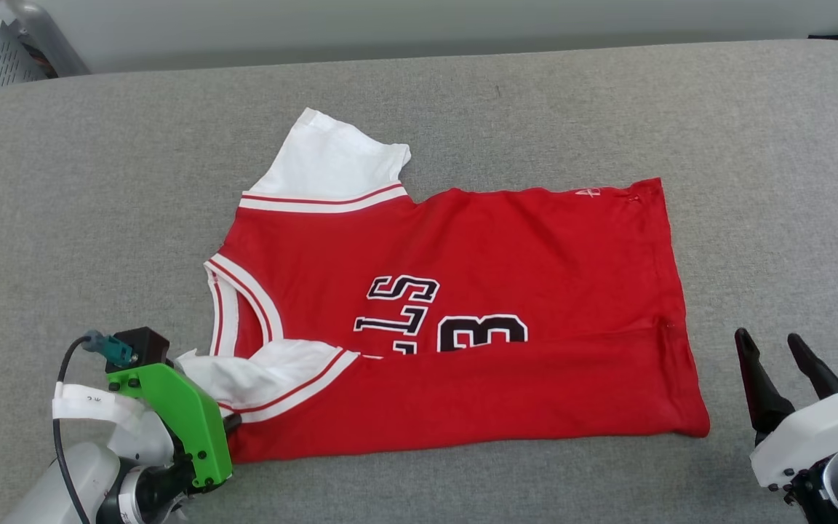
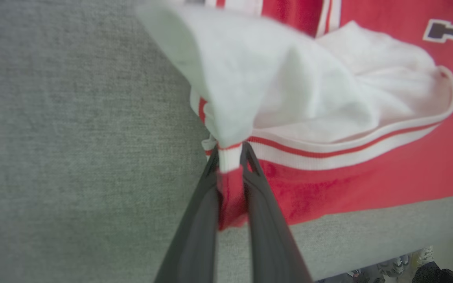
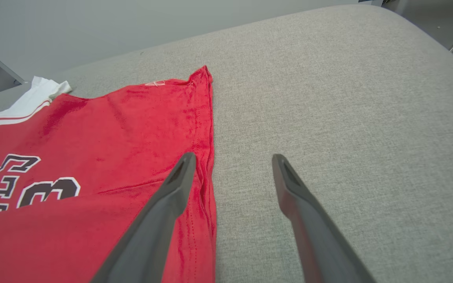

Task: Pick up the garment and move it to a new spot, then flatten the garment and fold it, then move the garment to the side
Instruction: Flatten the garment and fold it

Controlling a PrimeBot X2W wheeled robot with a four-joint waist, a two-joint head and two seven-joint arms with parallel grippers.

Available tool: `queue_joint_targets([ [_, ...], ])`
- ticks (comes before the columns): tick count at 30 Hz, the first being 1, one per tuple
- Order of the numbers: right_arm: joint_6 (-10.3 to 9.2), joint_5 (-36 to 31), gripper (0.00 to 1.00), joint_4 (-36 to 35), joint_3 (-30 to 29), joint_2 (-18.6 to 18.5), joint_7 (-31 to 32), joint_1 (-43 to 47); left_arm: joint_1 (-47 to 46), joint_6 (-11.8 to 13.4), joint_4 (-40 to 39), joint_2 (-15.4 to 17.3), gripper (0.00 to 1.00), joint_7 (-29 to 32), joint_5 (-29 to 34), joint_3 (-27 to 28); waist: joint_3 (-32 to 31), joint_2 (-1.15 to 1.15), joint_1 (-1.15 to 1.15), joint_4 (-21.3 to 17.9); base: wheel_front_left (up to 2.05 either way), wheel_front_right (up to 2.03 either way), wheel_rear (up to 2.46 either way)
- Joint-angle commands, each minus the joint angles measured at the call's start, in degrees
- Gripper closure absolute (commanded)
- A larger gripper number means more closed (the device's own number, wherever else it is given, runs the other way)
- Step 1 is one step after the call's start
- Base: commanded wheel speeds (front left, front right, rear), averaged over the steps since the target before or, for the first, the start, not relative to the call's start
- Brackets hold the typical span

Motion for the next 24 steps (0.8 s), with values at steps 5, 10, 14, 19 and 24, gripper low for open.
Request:
queue_joint_targets([
  [5, -0.05, 3.87, 0.00, 1.44, 0.98, -4.06, 10.36, 0.59, 1.94, 2.49, -4.03, 0.22, 1.00, -1.81, 1.94, 0.19, -0.93, 0.00, 0.00, 0.81, 0.00, 0.00, 0.00],
  [10, -0.05, 7.31, 0.00, 1.63, 3.60, -6.48, 17.82, 0.63, 2.65, 4.13, -9.72, 1.63, 1.00, -3.32, 2.89, 1.60, -0.10, 0.00, 0.00, 1.68, 0.00, 0.00, 0.00],
  [14, -0.05, 8.49, 0.00, 1.92, 5.13, -7.29, 20.23, -0.35, 2.48, 5.14, -13.37, 2.29, 1.00, -4.10, 4.17, 1.88, 1.42, 0.00, 0.00, 2.68, 0.00, 0.00, 0.00],
  [19, -0.05, 9.49, 0.00, 3.76, 7.86, -7.76, 22.03, -1.53, 2.32, 6.05, -15.89, 2.56, 1.00, -4.58, 5.34, 1.72, 2.60, 0.00, 0.00, 3.48, 0.00, 0.00, 0.00],
  [24, -0.05, 10.03, 0.00, 7.04, 10.09, -8.00, 23.63, -2.22, 2.50, 6.49, -17.28, 2.50, 1.00, -5.15, 5.95, 1.57, 3.16, 0.00, 0.00, 3.97, 0.00, 0.00, 0.00],
])
